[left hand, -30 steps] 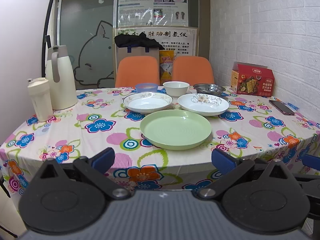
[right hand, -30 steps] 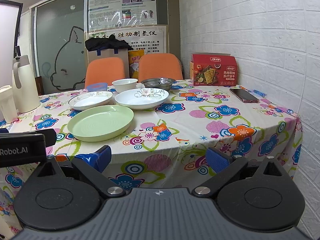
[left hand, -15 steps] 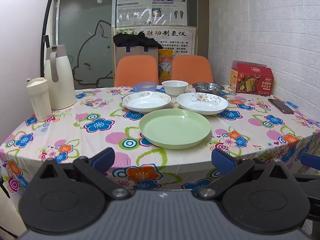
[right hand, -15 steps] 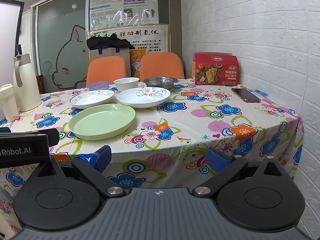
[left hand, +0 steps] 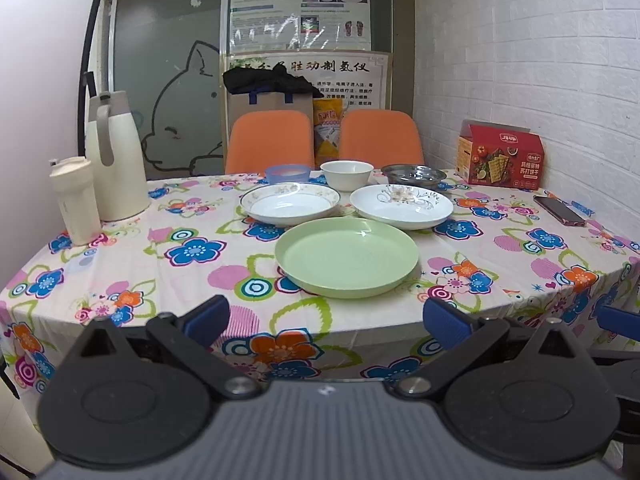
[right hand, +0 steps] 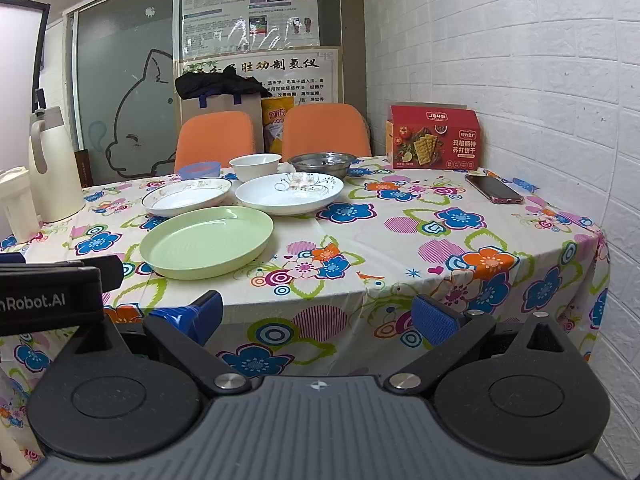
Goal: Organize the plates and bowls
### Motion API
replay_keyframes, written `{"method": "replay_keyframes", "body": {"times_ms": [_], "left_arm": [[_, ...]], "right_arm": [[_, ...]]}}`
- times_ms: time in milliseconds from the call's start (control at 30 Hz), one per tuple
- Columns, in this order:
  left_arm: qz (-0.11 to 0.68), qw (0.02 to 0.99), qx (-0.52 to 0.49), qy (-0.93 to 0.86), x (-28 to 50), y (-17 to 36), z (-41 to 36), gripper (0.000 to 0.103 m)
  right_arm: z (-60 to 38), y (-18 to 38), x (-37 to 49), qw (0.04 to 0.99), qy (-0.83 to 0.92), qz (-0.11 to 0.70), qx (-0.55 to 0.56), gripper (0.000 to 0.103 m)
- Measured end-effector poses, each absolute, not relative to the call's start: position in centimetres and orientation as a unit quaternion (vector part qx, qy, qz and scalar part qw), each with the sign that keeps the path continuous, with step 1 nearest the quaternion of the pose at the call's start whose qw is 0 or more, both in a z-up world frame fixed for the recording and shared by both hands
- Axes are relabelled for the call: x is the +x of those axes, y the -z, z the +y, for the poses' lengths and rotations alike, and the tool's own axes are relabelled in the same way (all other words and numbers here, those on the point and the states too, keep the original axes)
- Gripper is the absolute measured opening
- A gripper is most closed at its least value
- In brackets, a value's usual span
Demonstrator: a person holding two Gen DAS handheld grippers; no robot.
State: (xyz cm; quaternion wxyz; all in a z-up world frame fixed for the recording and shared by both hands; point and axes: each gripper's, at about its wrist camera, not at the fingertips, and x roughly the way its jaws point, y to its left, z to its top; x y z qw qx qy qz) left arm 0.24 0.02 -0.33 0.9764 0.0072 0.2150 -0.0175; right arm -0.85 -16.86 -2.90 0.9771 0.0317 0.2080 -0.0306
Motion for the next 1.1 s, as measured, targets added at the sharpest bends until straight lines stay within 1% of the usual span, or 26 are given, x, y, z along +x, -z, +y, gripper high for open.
{"method": "replay_keyframes", "body": {"times_ms": [867,1100], "left_arm": [[0.214,0.976,0.013,0.022,0.25,0.64,0.00,0.103],[0.200,0.979,0.022,0.021,-0.18,0.53,-0.23,0.103]], "right_arm": [[-16.43,3.33,-0.66,0.975,0.016,0.219,0.031,0.089],[-16.42,3.49,-0.50,0.974,0.013,0.223,0.032,0.089]]}}
